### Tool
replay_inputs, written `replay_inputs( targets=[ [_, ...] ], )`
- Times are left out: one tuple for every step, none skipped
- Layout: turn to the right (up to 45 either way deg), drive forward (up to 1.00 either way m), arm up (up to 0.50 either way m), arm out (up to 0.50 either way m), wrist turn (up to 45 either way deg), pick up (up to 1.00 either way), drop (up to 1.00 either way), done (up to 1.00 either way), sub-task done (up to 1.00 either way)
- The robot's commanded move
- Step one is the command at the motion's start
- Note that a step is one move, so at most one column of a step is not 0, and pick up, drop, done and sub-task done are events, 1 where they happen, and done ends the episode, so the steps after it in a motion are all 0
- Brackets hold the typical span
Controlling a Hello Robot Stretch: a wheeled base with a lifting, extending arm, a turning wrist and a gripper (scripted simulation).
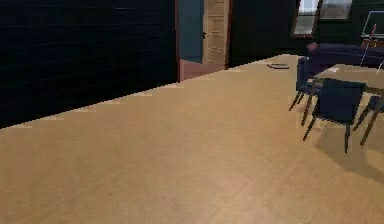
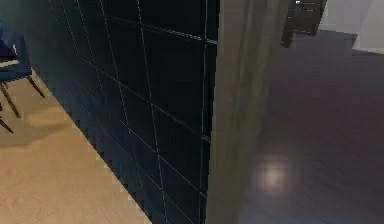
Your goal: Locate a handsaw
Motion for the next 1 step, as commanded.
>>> replay_inputs(
  targets=[
    [0.0,1.0,0.0,0.0,0.0,0.0,0.0,0.0,0.0]
  ],
)
